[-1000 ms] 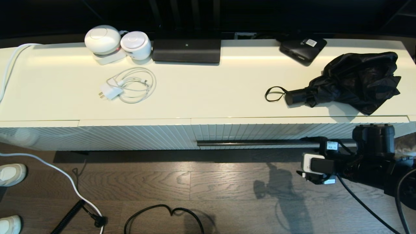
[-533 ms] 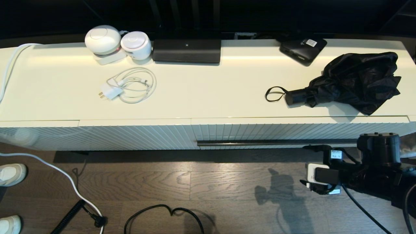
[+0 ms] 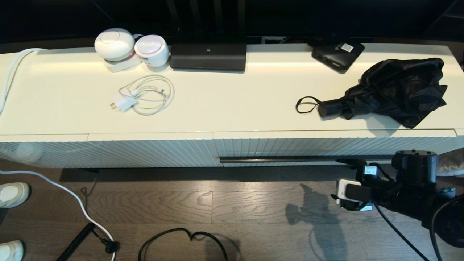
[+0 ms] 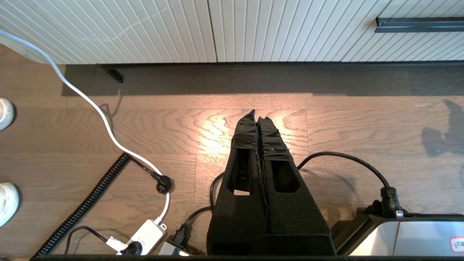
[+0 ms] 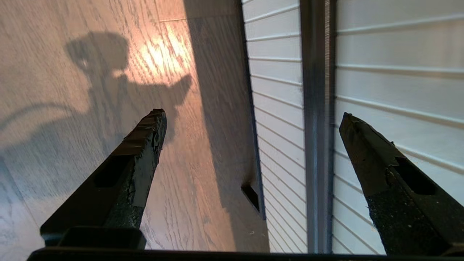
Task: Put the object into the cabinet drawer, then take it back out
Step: Open the drawer
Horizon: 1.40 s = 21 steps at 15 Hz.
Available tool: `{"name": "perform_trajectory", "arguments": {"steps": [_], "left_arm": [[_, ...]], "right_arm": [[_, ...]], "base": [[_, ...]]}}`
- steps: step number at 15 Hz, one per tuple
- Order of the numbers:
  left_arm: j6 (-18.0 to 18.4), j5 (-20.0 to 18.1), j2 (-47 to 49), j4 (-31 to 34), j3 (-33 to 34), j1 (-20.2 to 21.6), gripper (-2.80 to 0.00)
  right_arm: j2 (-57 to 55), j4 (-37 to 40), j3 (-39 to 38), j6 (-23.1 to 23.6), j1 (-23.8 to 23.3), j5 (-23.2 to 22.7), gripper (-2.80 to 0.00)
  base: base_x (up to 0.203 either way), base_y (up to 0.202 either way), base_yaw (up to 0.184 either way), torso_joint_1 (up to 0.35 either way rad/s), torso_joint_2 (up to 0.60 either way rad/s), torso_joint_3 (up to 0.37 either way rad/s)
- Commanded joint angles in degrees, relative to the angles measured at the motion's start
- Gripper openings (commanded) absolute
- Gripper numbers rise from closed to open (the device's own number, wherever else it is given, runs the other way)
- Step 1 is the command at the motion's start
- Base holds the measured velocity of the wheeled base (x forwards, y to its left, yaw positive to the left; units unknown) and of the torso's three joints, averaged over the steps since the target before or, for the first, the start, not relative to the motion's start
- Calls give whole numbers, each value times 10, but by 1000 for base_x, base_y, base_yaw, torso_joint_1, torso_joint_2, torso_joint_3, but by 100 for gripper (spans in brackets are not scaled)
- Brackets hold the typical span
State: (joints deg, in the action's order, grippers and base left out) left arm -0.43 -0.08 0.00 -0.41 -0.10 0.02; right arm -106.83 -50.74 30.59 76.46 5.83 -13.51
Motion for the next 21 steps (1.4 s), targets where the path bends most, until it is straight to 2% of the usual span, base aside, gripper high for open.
{"name": "perform_trajectory", "arguments": {"steps": [1,9,21], "left_arm": [[0,0,0,0,0,1,-280],[0,0,0,0,0,1,-280],[0,0,0,0,0,1,-280]], "right_arm": [[-18,-5,1,4,-2,-1,0],[-68,-32,51,4,4,-5,0],[-78,-29,68,19,8,-22,0]], "base": [[0,0,0,0,0,0],[0,0,0,0,0,0],[0,0,0,0,0,0]]}}
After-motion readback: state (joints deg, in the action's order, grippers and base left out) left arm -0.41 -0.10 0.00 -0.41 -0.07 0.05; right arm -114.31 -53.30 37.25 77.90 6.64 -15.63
